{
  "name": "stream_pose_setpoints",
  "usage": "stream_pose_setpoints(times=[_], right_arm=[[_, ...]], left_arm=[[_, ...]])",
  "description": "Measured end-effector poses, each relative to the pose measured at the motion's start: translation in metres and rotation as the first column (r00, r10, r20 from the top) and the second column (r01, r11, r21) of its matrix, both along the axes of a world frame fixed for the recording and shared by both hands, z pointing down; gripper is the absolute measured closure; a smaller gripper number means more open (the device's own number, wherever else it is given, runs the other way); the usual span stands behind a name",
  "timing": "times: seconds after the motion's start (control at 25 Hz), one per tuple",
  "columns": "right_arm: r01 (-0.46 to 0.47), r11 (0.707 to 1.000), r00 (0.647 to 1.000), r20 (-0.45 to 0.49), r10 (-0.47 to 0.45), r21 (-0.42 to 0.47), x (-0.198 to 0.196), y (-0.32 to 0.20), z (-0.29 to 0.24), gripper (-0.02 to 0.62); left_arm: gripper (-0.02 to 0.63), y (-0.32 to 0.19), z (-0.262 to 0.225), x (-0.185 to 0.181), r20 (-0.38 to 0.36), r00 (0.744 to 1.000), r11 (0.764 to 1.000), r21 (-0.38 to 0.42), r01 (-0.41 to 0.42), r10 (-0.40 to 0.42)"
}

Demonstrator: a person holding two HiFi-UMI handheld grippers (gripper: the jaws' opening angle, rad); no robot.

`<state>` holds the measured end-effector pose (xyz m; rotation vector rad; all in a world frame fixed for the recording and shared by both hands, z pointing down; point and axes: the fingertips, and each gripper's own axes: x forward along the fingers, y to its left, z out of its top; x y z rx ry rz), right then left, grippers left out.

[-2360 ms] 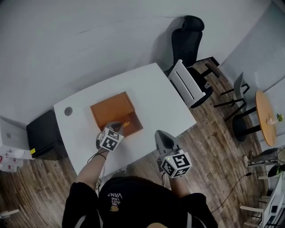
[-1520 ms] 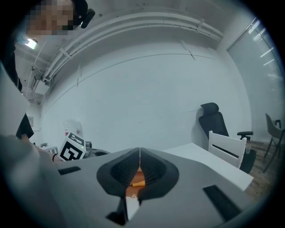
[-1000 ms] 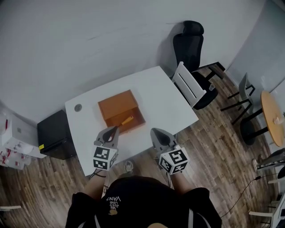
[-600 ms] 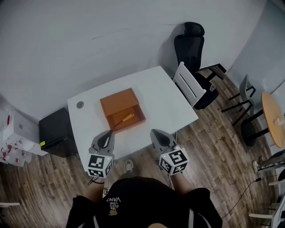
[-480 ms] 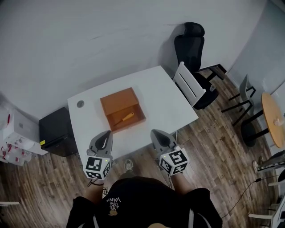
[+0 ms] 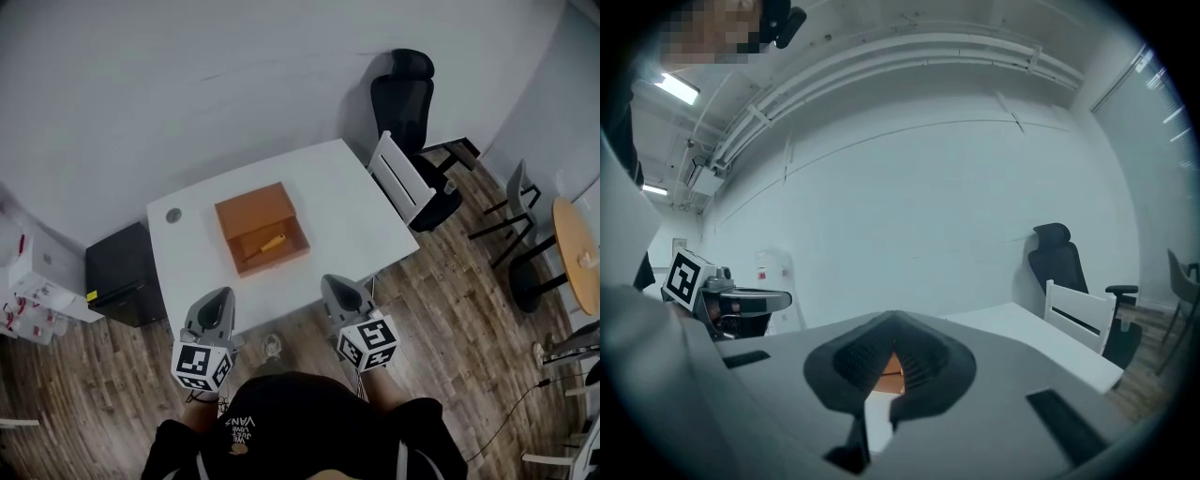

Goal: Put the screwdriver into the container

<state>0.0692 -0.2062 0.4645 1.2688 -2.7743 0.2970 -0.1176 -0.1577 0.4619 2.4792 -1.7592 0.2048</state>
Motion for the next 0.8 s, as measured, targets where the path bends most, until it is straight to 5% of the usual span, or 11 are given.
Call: stream_pose_setpoints(times=[0.8], right_arm=[[0.001, 1.0, 1.0, -0.018, -0.001, -0.001, -0.0086, 0.0006, 0.0031, 0.584]], left_arm=[[0.592, 0.0064, -0.0027, -0.0004, -0.01, 1.0, 1.0, 0.02, 0.003, -0.003]])
